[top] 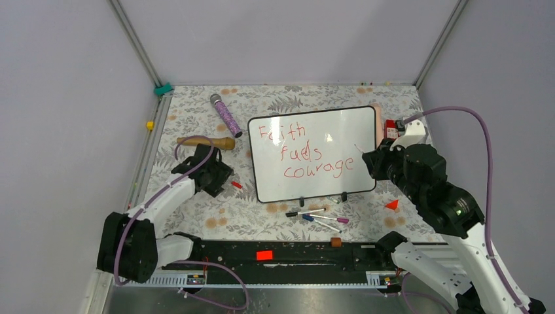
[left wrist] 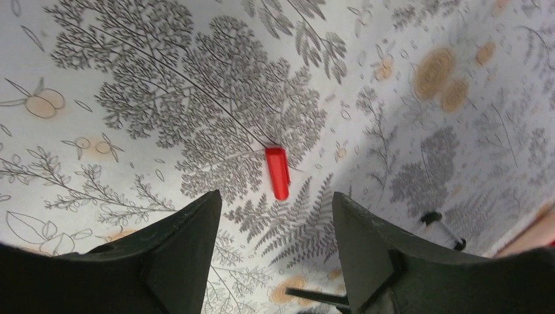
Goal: Write a sentence on the whiteboard
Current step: Pick up the pen cap from the center of the board.
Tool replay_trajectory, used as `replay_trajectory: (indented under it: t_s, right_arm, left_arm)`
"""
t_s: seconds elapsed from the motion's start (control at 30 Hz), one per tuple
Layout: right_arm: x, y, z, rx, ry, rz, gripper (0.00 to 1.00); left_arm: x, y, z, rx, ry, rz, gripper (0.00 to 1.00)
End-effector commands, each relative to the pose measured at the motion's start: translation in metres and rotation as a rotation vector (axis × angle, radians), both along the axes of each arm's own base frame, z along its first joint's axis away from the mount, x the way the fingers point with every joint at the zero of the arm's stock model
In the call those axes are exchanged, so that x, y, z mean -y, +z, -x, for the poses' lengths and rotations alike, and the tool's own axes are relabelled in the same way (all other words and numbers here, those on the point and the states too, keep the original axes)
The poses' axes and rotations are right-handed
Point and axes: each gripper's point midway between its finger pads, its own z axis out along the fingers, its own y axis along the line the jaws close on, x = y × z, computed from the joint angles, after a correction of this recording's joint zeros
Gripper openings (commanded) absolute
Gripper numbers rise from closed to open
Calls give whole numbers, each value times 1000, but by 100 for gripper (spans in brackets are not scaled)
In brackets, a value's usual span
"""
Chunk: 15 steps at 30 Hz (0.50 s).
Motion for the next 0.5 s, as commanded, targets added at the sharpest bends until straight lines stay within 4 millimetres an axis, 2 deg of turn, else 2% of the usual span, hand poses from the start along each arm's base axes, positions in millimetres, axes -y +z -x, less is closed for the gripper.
replay_trajectory:
  t_s: [0.0, 0.23, 0.37, 0.47]
  right_arm:
    - [-2, 5, 0, 31, 13, -26, 0]
    - [4, 3, 0, 36, -21, -24, 0]
    - [6, 4, 2, 42, -26, -28, 0]
    - [8, 1, 2, 39, -37, -27, 0]
  left_arm:
    - [-12, -6, -15, -16, 112, -58, 61]
    - [6, -20, -31, -105, 93, -31, 54]
    - [10, -28, -33, -122, 105, -28, 50]
    - [16, -36, -29, -153, 106, -30, 42]
